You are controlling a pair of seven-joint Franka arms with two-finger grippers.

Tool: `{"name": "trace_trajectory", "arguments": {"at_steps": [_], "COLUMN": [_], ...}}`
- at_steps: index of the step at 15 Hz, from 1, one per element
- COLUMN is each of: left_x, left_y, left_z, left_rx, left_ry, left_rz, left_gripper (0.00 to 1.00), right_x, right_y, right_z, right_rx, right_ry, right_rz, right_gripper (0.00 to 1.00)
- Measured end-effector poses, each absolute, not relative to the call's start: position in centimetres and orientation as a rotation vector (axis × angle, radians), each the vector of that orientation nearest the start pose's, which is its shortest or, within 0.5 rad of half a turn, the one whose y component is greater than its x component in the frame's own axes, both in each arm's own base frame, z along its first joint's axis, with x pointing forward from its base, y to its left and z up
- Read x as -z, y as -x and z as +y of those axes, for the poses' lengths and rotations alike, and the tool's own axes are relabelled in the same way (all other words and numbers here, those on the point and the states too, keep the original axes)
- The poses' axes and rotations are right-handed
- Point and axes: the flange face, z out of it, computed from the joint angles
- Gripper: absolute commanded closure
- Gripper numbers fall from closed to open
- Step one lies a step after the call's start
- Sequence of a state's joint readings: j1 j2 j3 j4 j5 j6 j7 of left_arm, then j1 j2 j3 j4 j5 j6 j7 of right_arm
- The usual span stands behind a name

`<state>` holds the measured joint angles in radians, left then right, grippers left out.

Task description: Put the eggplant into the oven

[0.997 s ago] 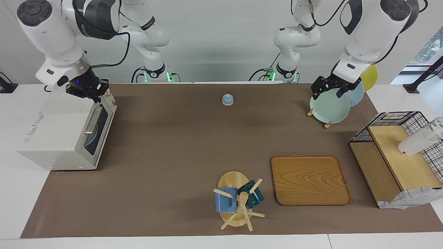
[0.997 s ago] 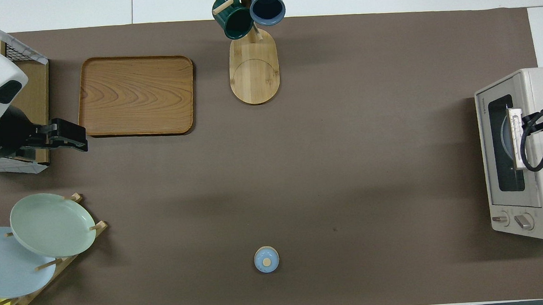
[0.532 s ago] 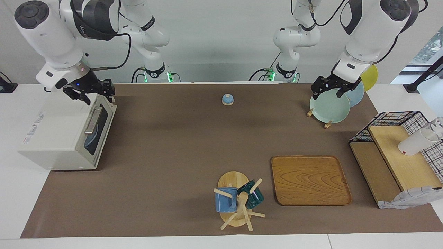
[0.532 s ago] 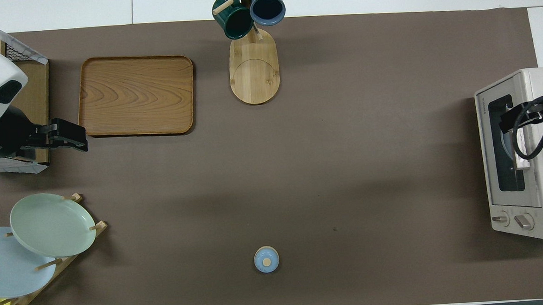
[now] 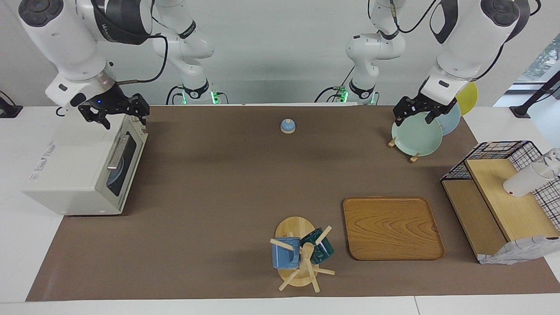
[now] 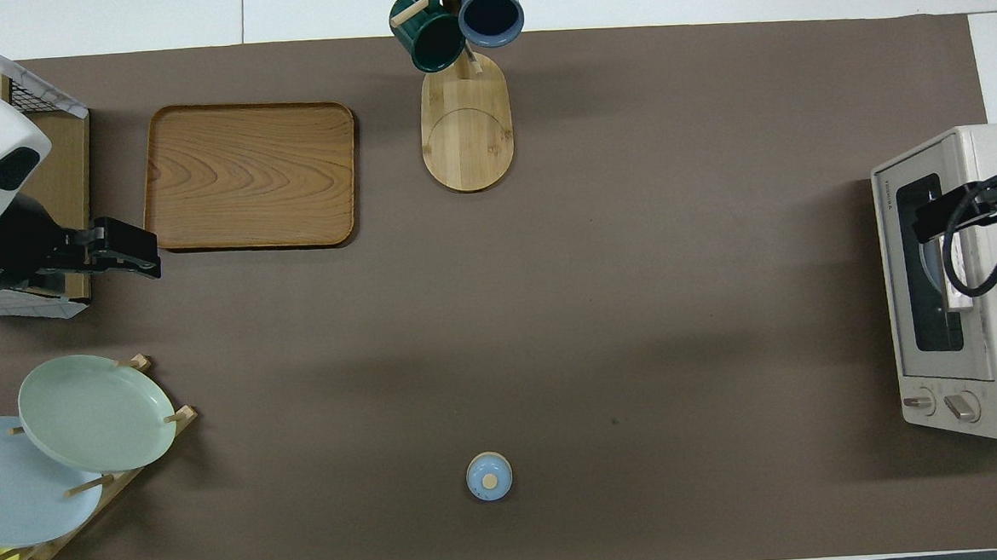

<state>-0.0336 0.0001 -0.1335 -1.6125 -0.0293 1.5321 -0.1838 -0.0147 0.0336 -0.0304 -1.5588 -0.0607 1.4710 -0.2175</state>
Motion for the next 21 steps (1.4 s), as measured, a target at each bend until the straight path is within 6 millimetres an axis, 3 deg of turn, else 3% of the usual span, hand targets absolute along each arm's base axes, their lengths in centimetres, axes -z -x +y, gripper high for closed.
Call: {"name": "trace_trajectory", "arguments": {"at_steps": [7,13,21], "left_x": [-60.2,-60.2,-60.2], "left_y": [-54.1,-54.1,-54.1], "left_z": [-9.4,-9.4,-9.4], "left_rx": [-0.133,-0.133,-0.133], "left_ry": [3.154,3.153,3.153], "left_rz": [-0.026,-0.026,-0.027], "left_gripper": [0.00,0.00,0.00], "right_x": [-61.3,-61.5,-61.5], "right_y": [-53.8,-53.8,-53.8], "right_z": [-4.1,-4.4,-4.4], "right_rx": [-0.212,-0.201,-0.193], "right_ry": [3.167,3.169,3.183], "right_rz": [-0.240,-0.229,-0.073], "right_gripper": [0.00,0.00,0.00]}}
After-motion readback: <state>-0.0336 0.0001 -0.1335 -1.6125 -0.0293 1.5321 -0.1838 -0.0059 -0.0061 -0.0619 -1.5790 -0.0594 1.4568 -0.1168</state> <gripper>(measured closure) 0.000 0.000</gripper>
